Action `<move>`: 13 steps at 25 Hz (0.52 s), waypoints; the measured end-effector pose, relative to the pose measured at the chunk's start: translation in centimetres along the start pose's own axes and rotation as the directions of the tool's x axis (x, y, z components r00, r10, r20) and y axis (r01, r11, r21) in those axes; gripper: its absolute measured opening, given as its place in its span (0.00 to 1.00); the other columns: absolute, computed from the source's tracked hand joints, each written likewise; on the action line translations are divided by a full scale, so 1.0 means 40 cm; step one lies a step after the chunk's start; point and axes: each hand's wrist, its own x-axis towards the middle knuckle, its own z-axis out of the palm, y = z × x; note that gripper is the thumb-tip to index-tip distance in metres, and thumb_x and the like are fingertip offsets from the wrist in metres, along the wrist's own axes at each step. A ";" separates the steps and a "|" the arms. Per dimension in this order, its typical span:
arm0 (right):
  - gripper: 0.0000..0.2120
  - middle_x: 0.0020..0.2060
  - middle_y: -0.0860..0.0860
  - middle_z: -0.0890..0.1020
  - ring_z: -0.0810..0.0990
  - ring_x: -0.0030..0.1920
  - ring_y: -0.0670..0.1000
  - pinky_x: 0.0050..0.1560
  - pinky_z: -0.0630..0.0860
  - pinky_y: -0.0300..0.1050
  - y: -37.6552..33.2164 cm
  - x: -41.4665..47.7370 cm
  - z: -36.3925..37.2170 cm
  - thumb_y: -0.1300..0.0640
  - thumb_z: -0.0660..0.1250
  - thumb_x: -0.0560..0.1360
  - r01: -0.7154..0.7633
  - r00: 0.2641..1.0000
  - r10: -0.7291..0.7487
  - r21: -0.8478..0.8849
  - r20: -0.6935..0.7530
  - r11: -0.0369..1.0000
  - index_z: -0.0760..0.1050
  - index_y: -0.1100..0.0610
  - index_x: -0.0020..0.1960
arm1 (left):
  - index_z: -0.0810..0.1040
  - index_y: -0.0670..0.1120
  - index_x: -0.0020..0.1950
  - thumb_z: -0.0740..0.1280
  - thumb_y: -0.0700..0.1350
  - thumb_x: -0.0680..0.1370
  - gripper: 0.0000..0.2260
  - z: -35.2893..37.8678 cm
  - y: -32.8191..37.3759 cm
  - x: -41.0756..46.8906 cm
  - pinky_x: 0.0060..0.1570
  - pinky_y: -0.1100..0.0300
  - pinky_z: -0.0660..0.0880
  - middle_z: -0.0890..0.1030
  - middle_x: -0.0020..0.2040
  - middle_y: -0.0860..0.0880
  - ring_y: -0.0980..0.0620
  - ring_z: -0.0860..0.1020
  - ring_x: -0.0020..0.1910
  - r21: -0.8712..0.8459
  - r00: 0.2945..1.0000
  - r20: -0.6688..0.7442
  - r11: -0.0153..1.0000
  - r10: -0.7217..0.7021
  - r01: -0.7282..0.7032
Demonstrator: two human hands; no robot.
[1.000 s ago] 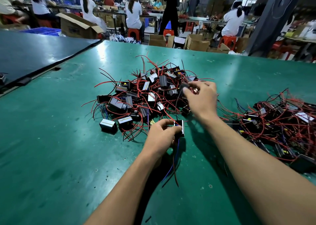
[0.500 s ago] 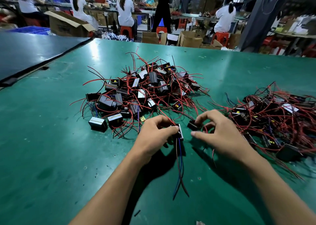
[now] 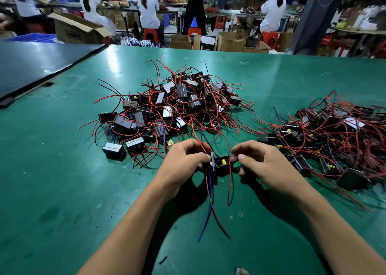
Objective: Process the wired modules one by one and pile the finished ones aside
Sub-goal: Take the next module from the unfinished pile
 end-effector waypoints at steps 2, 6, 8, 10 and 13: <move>0.05 0.44 0.50 0.85 0.78 0.34 0.50 0.38 0.81 0.48 0.004 0.001 0.002 0.63 0.68 0.79 0.013 0.997 -0.013 0.000 -0.082 1.000 0.78 0.55 0.53 | 0.81 0.43 0.47 0.70 0.34 0.73 0.06 0.002 0.002 -0.002 0.39 0.63 0.74 0.83 0.39 0.49 0.54 0.78 0.38 -0.042 1.000 0.020 0.999 -0.024 0.025; 0.19 0.52 0.47 0.81 0.73 0.34 0.47 0.40 0.74 0.42 0.008 0.008 0.021 0.62 0.74 0.75 0.025 0.997 -0.034 -0.114 -0.075 0.993 0.76 0.49 0.63 | 0.81 0.42 0.48 0.73 0.39 0.74 0.04 0.015 0.003 -0.004 0.42 0.60 0.73 0.83 0.40 0.48 0.53 0.78 0.38 -0.085 1.000 -0.012 0.996 -0.011 0.010; 0.17 0.49 0.46 0.83 0.74 0.35 0.46 0.44 0.75 0.43 0.008 0.006 0.031 0.58 0.74 0.75 0.038 0.998 -0.044 -0.157 -0.034 0.987 0.79 0.48 0.62 | 0.81 0.43 0.45 0.74 0.40 0.74 0.04 0.022 0.000 -0.007 0.41 0.62 0.74 0.82 0.37 0.50 0.56 0.77 0.36 -0.058 0.999 -0.038 0.998 0.008 -0.010; 0.09 0.43 0.45 0.84 0.76 0.35 0.44 0.44 0.74 0.41 0.007 0.003 0.038 0.54 0.73 0.75 0.061 0.996 -0.072 -0.187 -0.051 0.980 0.82 0.47 0.55 | 0.81 0.44 0.43 0.74 0.41 0.73 0.04 0.024 0.001 -0.010 0.41 0.62 0.75 0.81 0.36 0.50 0.55 0.77 0.35 -0.040 0.999 -0.033 0.999 0.010 -0.012; 0.02 0.36 0.45 0.83 0.78 0.33 0.42 0.40 0.75 0.40 0.008 0.005 0.043 0.54 0.72 0.76 0.032 0.985 -0.060 -0.175 -0.160 0.984 0.82 0.52 0.46 | 0.80 0.43 0.42 0.74 0.40 0.74 0.03 0.020 0.007 -0.011 0.40 0.56 0.78 0.81 0.37 0.45 0.50 0.79 0.36 -0.045 1.000 -0.028 0.999 -0.008 0.007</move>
